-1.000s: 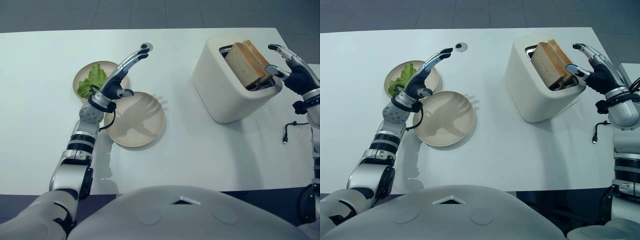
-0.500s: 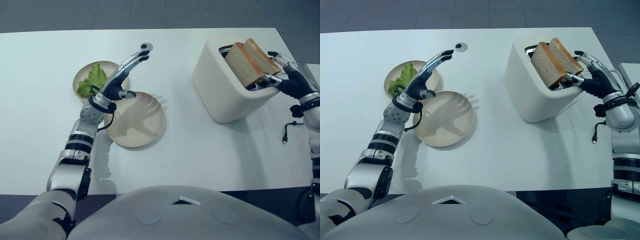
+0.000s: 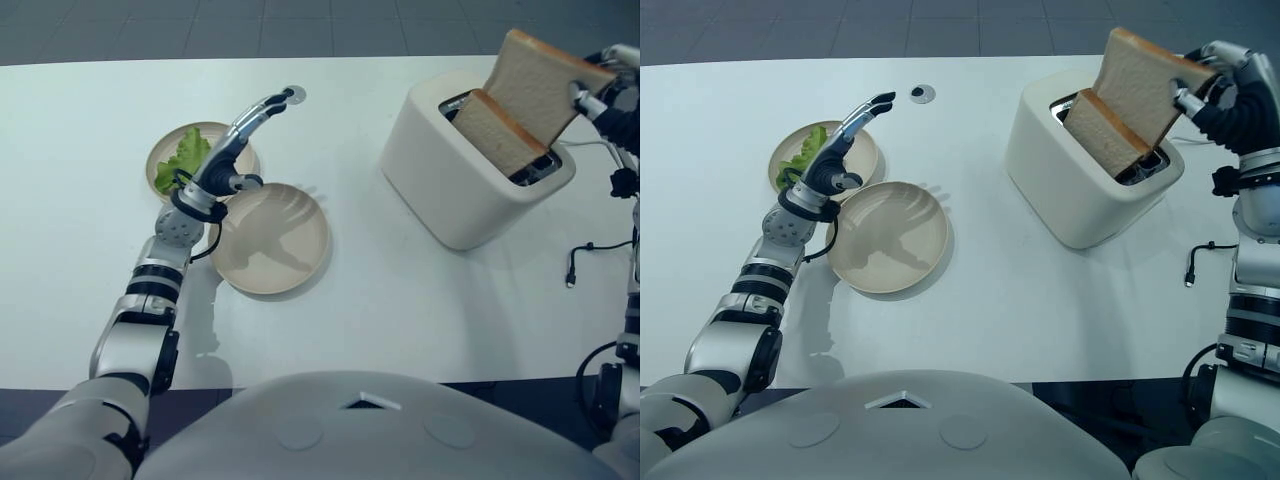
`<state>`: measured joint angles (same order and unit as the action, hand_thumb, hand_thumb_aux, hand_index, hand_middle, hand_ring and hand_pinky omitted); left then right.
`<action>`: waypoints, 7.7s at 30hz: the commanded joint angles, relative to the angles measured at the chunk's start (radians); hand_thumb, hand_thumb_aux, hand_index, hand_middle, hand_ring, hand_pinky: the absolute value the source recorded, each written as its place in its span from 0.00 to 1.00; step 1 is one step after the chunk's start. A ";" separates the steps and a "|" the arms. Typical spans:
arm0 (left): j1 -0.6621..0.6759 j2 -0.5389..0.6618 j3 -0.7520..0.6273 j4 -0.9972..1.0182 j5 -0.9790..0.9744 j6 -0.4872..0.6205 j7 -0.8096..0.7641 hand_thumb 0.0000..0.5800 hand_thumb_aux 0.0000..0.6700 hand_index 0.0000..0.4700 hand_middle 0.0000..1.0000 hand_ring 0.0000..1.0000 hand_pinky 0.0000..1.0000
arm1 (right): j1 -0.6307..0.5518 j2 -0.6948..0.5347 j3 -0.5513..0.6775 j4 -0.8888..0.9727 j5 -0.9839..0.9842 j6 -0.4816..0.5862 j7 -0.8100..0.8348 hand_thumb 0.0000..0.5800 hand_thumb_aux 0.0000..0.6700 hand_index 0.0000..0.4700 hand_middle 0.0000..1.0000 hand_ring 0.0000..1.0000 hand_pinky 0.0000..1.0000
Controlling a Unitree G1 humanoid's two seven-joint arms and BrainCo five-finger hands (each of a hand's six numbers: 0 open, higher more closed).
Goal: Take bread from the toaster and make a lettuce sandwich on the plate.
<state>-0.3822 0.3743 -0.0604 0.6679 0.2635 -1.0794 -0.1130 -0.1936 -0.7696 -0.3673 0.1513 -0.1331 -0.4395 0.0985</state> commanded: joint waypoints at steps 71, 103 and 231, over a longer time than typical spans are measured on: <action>-0.098 0.326 -0.307 0.109 0.458 0.425 0.419 1.00 1.00 1.00 0.00 0.00 0.00 | -0.009 0.329 0.662 -0.100 -0.235 0.092 0.224 0.00 0.00 0.00 0.00 0.00 0.00; 0.075 0.178 -0.343 -0.166 0.315 0.140 0.119 1.00 1.00 1.00 0.00 0.00 0.00 | 0.016 0.332 0.632 -0.161 -0.198 0.091 0.270 0.00 0.00 0.00 0.00 0.00 0.00; 0.107 0.229 -0.299 0.052 0.214 0.067 -0.178 0.00 0.00 0.00 0.00 0.00 0.00 | 0.053 0.570 0.600 -0.074 -0.355 0.267 -0.274 0.00 0.00 0.00 0.00 0.00 0.00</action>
<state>-0.3179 0.5824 -0.3246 0.6638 0.4077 -1.0677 -0.2589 -0.1134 -0.2067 0.2693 0.1192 -0.4983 -0.1443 -0.1330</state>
